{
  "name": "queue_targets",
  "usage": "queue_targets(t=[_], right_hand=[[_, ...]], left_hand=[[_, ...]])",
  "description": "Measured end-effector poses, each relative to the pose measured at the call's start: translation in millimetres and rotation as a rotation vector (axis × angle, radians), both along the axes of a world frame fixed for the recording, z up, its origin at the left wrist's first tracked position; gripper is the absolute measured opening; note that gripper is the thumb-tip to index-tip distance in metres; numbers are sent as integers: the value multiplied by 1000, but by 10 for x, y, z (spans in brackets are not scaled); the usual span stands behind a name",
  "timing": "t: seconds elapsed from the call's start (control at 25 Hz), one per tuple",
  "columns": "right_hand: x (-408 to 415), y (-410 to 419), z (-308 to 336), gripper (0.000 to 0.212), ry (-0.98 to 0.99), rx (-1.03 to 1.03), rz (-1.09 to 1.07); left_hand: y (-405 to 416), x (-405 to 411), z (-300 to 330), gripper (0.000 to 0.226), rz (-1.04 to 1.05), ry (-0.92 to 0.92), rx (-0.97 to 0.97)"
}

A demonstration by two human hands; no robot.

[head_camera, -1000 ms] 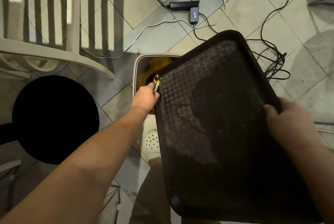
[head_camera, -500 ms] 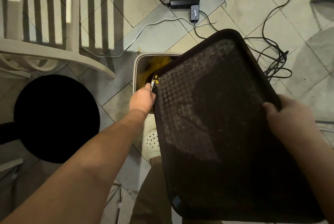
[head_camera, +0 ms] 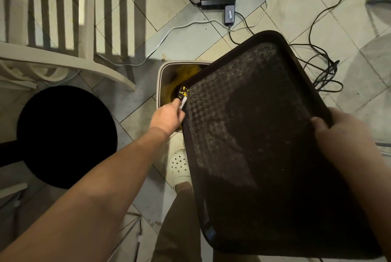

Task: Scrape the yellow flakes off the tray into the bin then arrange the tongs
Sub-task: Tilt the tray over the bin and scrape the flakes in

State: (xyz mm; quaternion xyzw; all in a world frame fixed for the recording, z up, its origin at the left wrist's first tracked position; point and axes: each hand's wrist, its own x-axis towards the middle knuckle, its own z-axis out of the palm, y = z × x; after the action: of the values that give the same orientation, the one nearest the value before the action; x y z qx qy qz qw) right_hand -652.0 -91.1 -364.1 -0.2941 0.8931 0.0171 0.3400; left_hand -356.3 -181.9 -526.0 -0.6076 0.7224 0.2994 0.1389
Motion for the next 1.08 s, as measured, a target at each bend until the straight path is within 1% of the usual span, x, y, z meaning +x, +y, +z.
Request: queue_targets(t=[0.08,0.2,0.32,0.44,0.56,0.64,0.72,0.8,0.92,1.0,1.08], right_hand=[[-27,-20,4,27,9,1,13],[-46,-71,12,29,1,19,29],[-54,-158,59,29,12,-6,67],[-62,-309,123,26,30,-7,165],[-63,-545,204,24,95,-17,259],[-60,-708,255,22,132,-24,317],[-53,-852,286,21,150,-35,374],[-39,-958,320,24,168,-32,428],[-4,-1031,340,27,201,-23,487],[9,-1044,348,26,214,-17,500],[23,-1052,353,25,208,-14,498]], left_hand=[[-3,38,-4,18,-66,-30,20],[-66,-7,-17,19,-13,-34,9],[-53,-123,0,23,7,11,67],[-68,-134,11,21,77,-22,124],[-75,-153,43,20,163,-55,109],[-31,-199,71,19,230,4,77],[39,-238,66,18,197,74,87],[70,-261,16,17,199,85,106],[82,-264,-62,17,277,-1,111],[123,-257,-72,21,391,-47,99],[174,-271,-41,23,450,-24,83]])
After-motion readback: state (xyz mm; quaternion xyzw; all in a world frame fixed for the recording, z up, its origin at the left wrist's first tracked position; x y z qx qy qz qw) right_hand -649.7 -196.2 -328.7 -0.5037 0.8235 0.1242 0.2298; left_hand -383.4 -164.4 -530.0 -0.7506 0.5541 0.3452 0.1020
